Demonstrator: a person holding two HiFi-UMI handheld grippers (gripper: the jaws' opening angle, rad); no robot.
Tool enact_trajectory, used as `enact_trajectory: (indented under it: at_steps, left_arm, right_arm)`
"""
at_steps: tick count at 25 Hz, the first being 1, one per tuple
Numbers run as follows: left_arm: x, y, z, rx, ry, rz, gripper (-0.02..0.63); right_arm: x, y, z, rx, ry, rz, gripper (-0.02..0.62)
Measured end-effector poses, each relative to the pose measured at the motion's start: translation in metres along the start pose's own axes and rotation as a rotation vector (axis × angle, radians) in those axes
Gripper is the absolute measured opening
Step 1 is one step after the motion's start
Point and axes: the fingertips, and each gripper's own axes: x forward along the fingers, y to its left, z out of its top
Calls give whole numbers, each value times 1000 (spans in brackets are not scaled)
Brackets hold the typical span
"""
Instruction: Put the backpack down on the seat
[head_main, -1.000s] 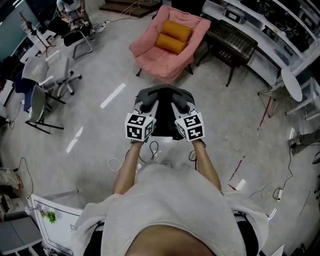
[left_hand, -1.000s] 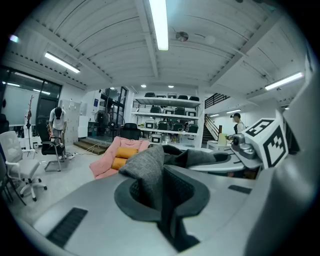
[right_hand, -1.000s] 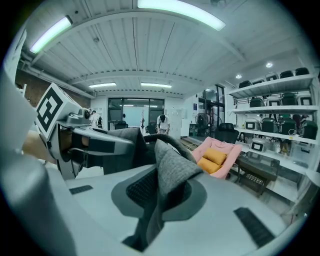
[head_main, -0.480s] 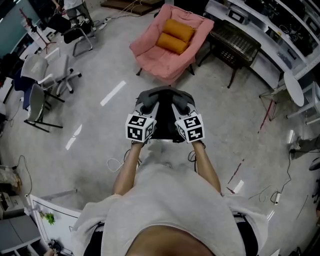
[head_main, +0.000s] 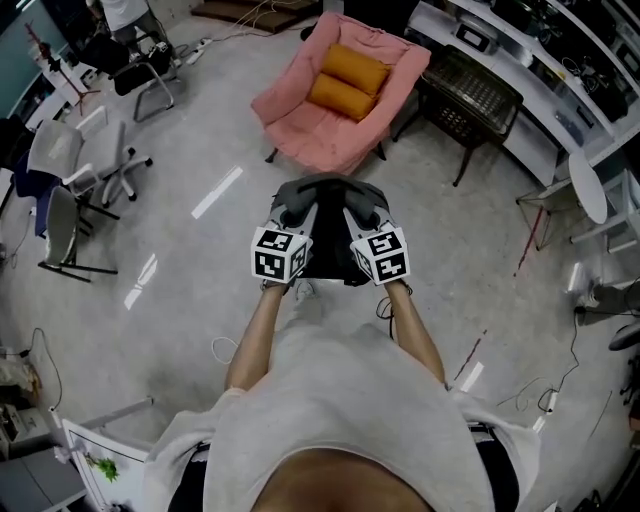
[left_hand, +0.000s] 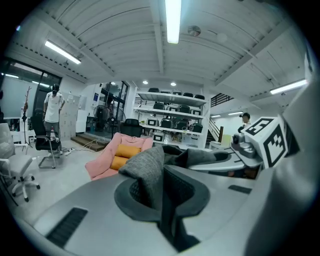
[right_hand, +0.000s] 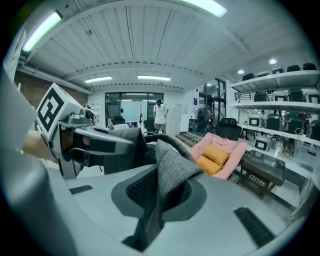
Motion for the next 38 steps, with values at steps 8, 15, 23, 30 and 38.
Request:
enact_trajectory:
  at_steps: [8,15,23,30,38]
  left_arm:
    - [61,72,47,-8,-13,-33,32]
    - [112,130,87,21,-33,-52,32]
    - [147,191,114,46,-35,-68,32]
    - [166,219,128,55,-46,-70,32]
    - [186,241,149,77,-67,-65,32]
  right_arm:
    - [79,-48,49,-3,-5,-26,28]
    - [143,-86,90,-21,-20,-57,29]
    - [206,-106,122,-22,-24,-80,29]
    - [234,-117,136,-19,-38,-80,28]
    - [258,-133,158,-36,-56,-82,29]
